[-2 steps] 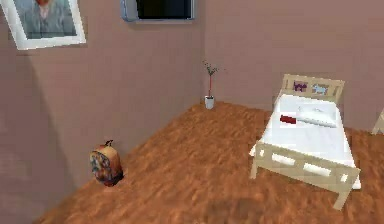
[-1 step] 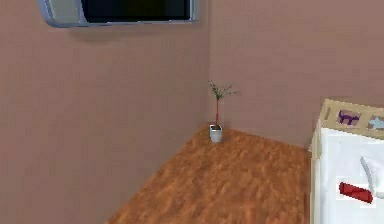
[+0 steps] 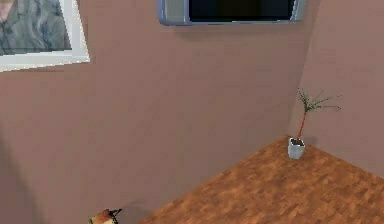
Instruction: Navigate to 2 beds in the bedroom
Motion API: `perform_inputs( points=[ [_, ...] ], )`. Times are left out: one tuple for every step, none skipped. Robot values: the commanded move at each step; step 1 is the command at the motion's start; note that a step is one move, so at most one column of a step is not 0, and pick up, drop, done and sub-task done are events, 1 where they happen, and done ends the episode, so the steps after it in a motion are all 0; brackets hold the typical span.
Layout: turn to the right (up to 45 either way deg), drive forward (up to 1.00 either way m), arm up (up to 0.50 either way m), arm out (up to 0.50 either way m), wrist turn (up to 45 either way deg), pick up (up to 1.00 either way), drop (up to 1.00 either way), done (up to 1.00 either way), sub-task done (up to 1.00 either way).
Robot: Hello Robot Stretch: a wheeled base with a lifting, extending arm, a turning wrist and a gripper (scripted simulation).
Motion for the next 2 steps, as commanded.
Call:
perform_inputs(
  points=[
    [0.0, 0.05, 0.0, 0.0, 0.0, 0.0, 0.0, 0.0, 0.0],
    [45.0, 0.0, 0.0, 0.0, 0.0, 0.0, 0.0, 0.0, 0.0]
  ],
)
